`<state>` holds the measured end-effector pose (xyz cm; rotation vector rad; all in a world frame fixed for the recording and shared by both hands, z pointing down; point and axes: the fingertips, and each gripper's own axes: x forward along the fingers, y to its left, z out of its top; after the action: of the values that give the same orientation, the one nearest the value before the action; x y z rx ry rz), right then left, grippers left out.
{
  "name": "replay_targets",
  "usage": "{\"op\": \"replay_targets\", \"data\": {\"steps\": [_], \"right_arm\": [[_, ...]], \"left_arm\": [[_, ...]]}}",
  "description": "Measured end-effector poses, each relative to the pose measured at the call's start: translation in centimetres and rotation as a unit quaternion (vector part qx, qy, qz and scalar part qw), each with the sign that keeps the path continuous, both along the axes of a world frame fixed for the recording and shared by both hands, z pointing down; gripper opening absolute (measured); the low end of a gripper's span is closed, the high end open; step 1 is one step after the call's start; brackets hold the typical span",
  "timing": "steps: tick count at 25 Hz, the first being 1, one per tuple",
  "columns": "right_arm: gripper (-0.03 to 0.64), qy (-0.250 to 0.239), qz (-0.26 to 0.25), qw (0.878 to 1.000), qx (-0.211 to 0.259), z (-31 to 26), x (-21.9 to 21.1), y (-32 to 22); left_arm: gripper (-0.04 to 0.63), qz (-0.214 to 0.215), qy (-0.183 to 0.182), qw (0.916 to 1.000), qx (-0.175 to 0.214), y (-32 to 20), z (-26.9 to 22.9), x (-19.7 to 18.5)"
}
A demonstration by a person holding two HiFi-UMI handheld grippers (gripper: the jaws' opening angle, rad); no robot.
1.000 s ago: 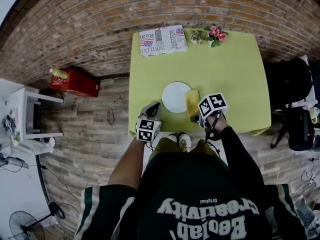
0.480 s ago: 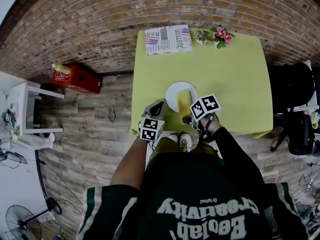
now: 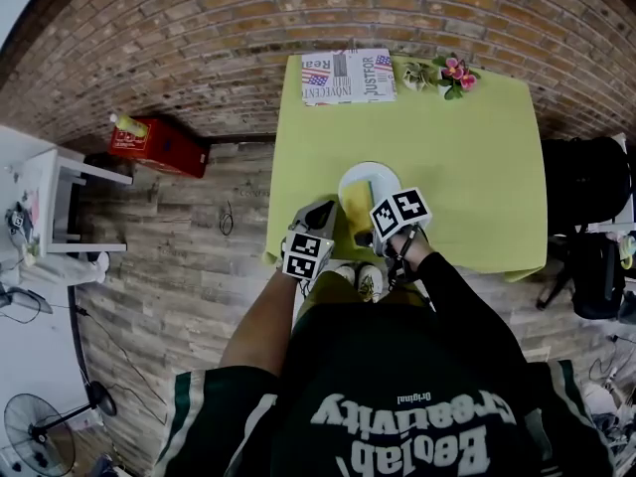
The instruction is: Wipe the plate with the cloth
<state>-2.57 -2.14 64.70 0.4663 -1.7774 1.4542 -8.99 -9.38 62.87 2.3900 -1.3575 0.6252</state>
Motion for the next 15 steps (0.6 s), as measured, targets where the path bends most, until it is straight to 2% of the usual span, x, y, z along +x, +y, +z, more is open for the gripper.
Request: {"op": "replay_targets", "data": {"steps": [15], "right_arm": [[0.141,0.023,0.050,0.998,0.014,-0.1,5.2,-1.3]], "left_arm": [[0.008,0.007,-0.006,0.9999,-0.005,0.2,0.1,0.0]]}}
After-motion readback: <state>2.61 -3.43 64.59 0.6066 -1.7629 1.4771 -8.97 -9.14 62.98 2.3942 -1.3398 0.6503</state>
